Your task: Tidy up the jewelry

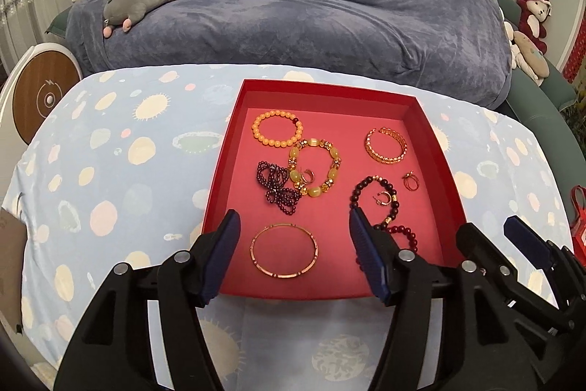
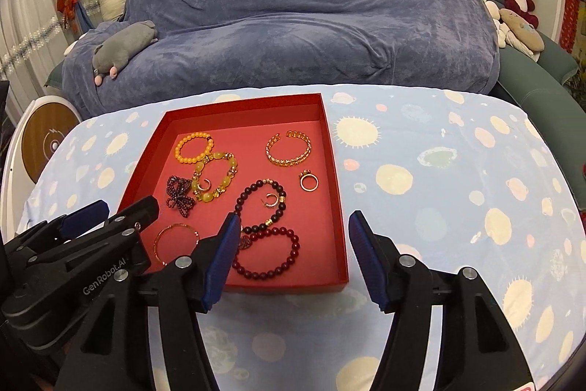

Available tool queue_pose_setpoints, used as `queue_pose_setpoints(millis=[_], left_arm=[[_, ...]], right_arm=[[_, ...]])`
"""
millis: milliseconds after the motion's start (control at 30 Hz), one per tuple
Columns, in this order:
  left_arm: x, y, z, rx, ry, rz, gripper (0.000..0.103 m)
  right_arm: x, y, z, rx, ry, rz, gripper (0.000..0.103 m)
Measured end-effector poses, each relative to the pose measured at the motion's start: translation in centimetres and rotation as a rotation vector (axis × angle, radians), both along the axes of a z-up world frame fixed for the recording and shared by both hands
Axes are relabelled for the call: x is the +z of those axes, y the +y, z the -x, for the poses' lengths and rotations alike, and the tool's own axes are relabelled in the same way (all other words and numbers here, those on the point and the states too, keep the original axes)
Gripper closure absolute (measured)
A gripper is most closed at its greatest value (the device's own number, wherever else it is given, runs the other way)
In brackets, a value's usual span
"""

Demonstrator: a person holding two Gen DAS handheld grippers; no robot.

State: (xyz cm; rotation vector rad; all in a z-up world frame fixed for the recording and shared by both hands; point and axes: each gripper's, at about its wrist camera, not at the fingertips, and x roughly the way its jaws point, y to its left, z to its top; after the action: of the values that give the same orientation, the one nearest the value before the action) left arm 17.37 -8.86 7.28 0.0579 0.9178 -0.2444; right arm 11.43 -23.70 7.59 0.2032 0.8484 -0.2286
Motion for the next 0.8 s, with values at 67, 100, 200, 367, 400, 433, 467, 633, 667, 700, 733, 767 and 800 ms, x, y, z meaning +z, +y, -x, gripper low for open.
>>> queue_pose_setpoints(millis=[67, 100, 200, 367, 400, 433, 467, 633, 667, 700, 733, 767, 800], left_arm=[[0.1, 0.3, 0.9, 0.003, -0.004, 0.000, 0.038], [0.1, 0.4, 1.3, 0.006, -0.003, -0.003, 0.034], [-0.2, 1.2, 2.4, 0.031, 0.002, -0.014, 0.023], [-0.8, 2.4, 3.6, 0.066, 0.016, -0.009, 0.011], [-1.0, 2.5, 3.8, 0.068, 0.021, -0.014, 0.011], [-1.2, 2.7, 4.1, 0.069, 0.025, -0.020, 0.011], [-1.4, 2.7, 4.3, 0.071, 0.030, -0.025, 0.011], [-2.4, 3.6, 5.3, 0.091, 0.049, -0.024, 0.010], [-2.6, 3.7, 5.4, 0.093, 0.051, -0.023, 0.010], [-2.7, 3.8, 5.6, 0.096, 0.053, -0.024, 0.009], [-2.9, 3.9, 5.8, 0.097, 0.055, -0.027, 0.009], [-3.0, 4.0, 6.0, 0.098, 0.055, -0.030, 0.009], [-3.2, 4.1, 6.2, 0.099, 0.054, -0.037, 0.009]], right_arm=[[0.1, 0.1, 1.0, -0.006, 0.001, 0.002, 0.041], [0.1, 0.2, 1.5, -0.009, 0.003, 0.003, 0.040], [-0.1, 0.4, 2.7, -0.020, 0.010, 0.002, 0.036], [-0.7, 0.5, 4.4, -0.040, 0.015, -0.017, 0.025], [-0.9, 0.6, 4.6, -0.037, 0.021, -0.018, 0.024], [-1.0, 0.7, 4.8, -0.033, 0.027, -0.018, 0.024], [-1.3, 0.9, 4.9, -0.031, 0.034, -0.015, 0.024], [-2.2, 1.5, 5.9, -0.034, 0.059, -0.019, 0.020], [-2.4, 1.6, 6.2, -0.036, 0.061, -0.017, 0.020], [-2.5, 1.7, 6.3, -0.034, 0.062, -0.016, 0.020], [-2.5, 1.8, 6.4, -0.033, 0.064, -0.014, 0.020], [-2.6, 2.0, 6.6, -0.032, 0.064, -0.011, 0.019], [-2.6, 2.1, 6.7, -0.032, 0.062, -0.004, 0.019]])
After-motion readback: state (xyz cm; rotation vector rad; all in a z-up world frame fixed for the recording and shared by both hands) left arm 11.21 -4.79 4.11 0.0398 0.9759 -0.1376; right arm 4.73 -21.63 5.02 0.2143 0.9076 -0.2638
